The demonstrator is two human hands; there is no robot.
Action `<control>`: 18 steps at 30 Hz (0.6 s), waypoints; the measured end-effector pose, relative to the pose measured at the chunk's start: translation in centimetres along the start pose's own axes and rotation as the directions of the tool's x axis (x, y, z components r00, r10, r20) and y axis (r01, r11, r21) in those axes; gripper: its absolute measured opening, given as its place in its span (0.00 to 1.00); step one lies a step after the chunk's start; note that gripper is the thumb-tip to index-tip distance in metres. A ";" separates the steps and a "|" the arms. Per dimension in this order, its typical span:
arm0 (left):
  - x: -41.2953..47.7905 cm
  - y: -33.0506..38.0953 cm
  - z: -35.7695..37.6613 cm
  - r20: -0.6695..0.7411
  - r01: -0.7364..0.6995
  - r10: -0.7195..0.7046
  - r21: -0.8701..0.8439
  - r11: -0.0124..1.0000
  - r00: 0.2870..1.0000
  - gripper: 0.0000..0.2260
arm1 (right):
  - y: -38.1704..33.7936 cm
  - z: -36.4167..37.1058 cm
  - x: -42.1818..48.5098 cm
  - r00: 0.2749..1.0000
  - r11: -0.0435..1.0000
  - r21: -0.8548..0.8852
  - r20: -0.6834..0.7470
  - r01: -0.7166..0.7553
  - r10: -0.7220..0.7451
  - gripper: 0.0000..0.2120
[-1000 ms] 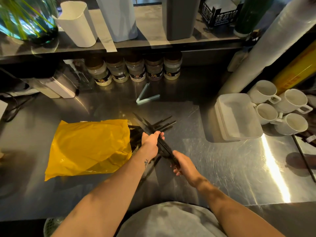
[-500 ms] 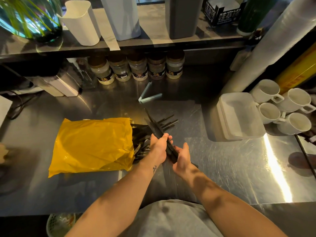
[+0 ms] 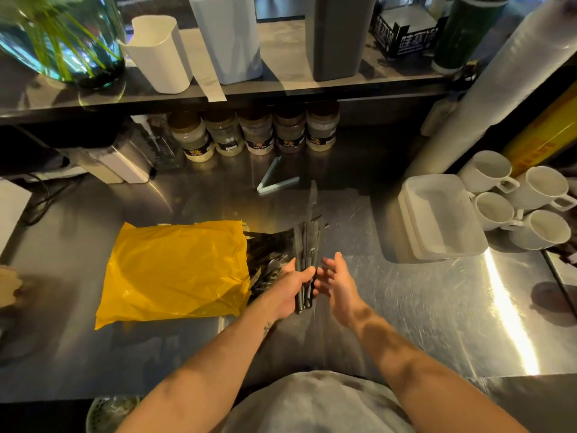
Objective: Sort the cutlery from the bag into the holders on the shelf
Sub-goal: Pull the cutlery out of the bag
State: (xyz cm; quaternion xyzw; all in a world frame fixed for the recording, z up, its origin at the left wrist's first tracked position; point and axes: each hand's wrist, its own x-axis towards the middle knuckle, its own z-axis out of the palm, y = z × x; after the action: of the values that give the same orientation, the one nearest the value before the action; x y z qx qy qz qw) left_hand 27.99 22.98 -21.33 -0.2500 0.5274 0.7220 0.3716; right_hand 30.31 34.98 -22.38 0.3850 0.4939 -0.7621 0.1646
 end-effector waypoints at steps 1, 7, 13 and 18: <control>-0.7 0.0 -0.4 0.080 0.018 -0.015 -0.029 0.999 0.997 0.17 | -0.9 -0.3 0.0 1.000 1.000 0.002 0.015 0.010 -0.010 0.20; -2.6 -0.7 -2.0 0.236 0.085 -0.101 0.076 0.993 0.967 0.16 | -3.4 -0.8 -0.6 0.960 0.969 -0.145 0.226 0.201 -0.166 0.16; -4.0 -1.5 -3.4 0.249 0.087 -0.099 0.057 0.995 0.964 0.14 | -2.4 -0.1 -1.7 0.960 0.980 -0.123 0.251 0.156 -0.121 0.13; -5.3 -1.6 -5.3 0.272 0.095 -0.126 0.124 0.988 0.954 0.11 | -2.5 0.6 -2.3 0.961 0.982 -0.091 0.238 0.166 -0.140 0.21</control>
State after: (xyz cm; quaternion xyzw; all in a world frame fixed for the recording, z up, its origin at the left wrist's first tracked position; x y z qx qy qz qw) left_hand 32.24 16.77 -19.94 -0.1541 0.4940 0.6979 0.4951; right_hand 29.95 35.29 -18.90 0.2448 0.5410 -0.7836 0.1825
